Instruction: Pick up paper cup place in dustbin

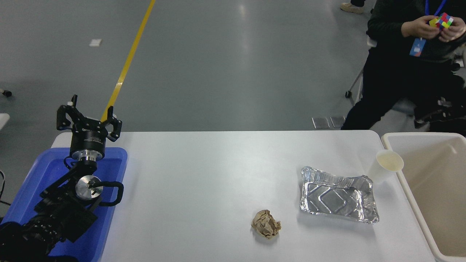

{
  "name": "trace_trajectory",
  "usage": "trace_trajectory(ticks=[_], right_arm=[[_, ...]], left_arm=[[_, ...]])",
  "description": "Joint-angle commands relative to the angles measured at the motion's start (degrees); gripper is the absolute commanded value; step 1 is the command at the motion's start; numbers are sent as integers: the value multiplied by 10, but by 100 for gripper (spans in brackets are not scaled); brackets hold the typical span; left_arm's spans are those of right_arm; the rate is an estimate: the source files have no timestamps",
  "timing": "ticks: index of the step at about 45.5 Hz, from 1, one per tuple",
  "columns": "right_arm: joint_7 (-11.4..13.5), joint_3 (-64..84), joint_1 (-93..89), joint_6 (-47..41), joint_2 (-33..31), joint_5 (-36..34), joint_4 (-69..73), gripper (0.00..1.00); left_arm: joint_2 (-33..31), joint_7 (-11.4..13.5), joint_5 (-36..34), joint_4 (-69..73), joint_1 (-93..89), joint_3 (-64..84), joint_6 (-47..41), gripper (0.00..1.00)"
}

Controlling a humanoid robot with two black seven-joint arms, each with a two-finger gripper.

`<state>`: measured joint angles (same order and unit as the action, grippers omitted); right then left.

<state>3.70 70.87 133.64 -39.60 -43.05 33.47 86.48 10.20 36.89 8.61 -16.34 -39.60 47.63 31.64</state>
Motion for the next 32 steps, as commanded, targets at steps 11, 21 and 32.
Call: trace_trajectory(ticks=[11, 21, 32], right_arm=[[-1, -64, -104, 37, 14, 87, -63, 100], [-2, -136, -249, 39, 9, 94, -199, 100], [-3, -258, -429, 66, 7, 141, -322, 100]], left_arm=[[0, -1, 0, 0, 0, 0, 0, 99], [0, -1, 0, 0, 0, 0, 0, 99], [0, 0, 0, 0, 0, 0, 0, 99]])
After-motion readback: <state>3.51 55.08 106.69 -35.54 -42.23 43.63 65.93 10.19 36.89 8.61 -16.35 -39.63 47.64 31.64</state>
